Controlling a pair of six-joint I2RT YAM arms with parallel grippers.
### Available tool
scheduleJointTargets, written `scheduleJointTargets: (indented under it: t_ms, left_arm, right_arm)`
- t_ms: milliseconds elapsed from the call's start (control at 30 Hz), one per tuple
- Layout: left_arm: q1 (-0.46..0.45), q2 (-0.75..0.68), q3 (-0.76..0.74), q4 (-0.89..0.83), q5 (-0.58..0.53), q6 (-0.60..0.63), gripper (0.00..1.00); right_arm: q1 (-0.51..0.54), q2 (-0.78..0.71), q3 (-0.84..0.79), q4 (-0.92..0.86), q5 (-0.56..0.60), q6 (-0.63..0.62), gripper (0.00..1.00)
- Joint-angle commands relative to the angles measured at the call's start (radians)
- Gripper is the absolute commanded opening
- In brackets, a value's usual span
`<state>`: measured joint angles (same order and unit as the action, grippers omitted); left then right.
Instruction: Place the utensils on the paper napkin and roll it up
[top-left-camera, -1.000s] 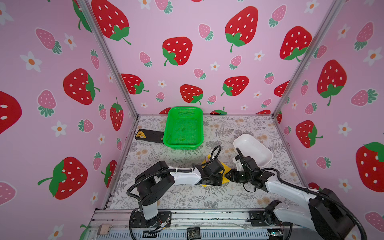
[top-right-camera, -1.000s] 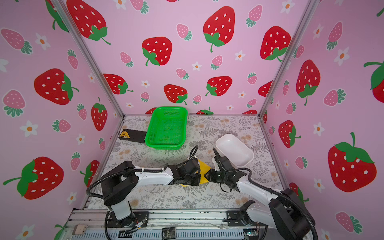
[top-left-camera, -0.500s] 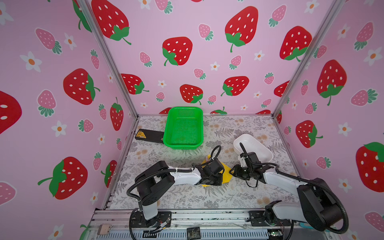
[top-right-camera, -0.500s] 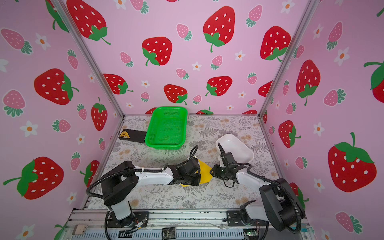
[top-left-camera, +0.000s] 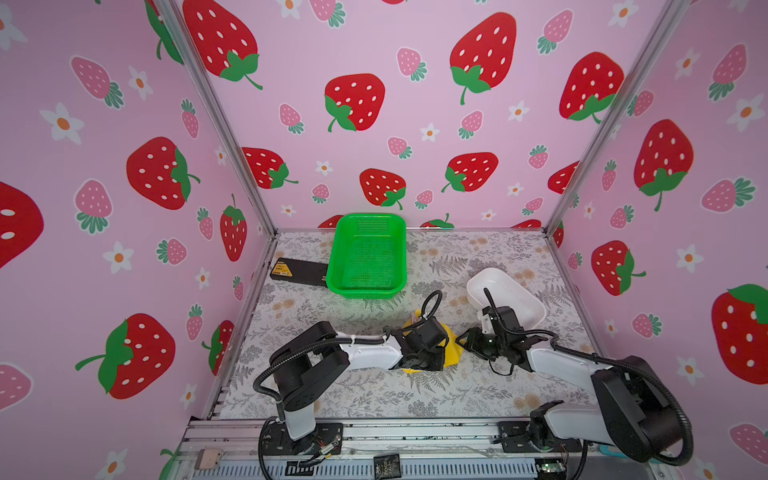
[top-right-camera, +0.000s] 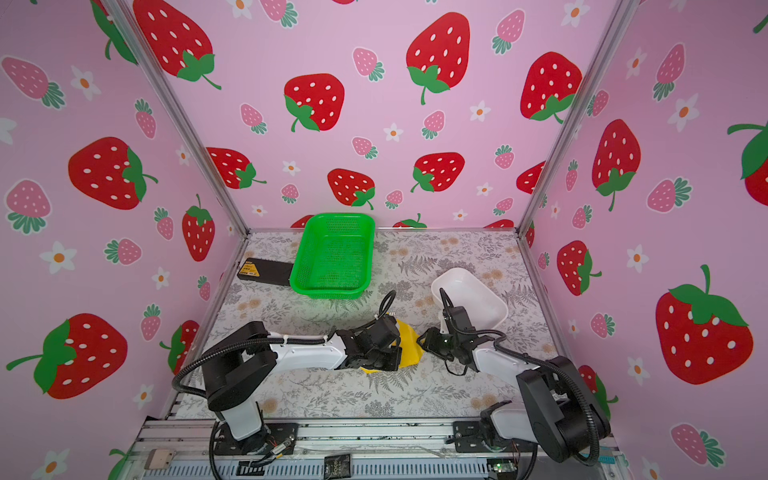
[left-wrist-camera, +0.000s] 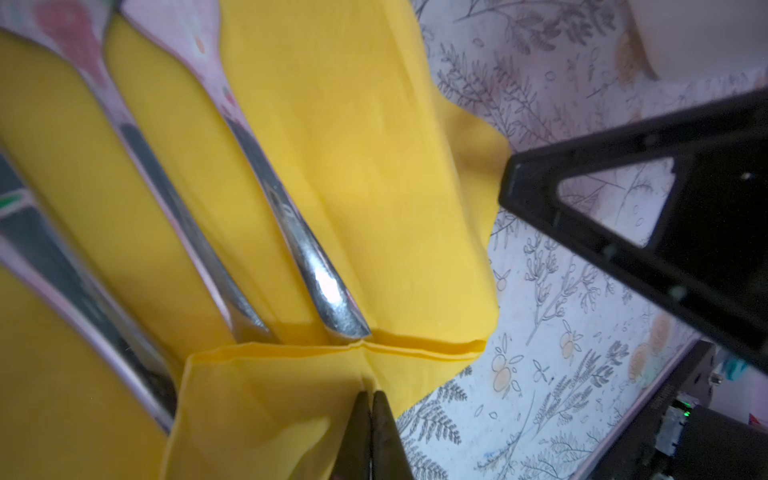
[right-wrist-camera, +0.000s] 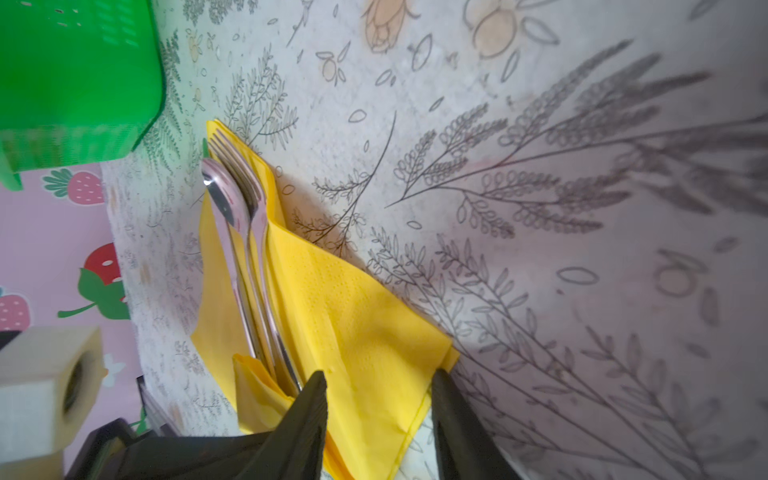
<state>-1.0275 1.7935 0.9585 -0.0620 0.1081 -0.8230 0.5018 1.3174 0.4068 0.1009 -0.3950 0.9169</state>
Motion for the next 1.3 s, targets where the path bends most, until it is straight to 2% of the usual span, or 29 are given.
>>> scheduleJointTargets:
  t_ms: [0, 467, 933, 1133, 1267]
  left_arm:
    - [0.003, 0.000, -0.006, 0.005, -0.006, 0.002, 0.07]
    - [0.002, 0.003, -0.007, 0.010, -0.002, 0.001, 0.07]
    - [0.002, 0.001, -0.006, 0.003, -0.001, 0.002, 0.07]
    - [0.002, 0.009, 0.002, 0.002, 0.005, 0.004, 0.07]
    - [0.003, 0.009, -0.002, 0.005, 0.005, 0.002, 0.07]
  right_arm:
    - [0.007, 0.021, -0.063, 0.032, -0.066, 0.079, 0.44]
    - [0.028, -0.068, -0.188, 0.162, -0.164, 0.251, 0.46]
    - [0.035, -0.048, -0.240, 0.466, -0.165, 0.440, 0.50]
    - [0.018, -0.065, -0.217, 0.453, -0.102, 0.401, 0.50]
    - [0.000, -0.045, -0.194, 0.464, -0.121, 0.365, 0.51]
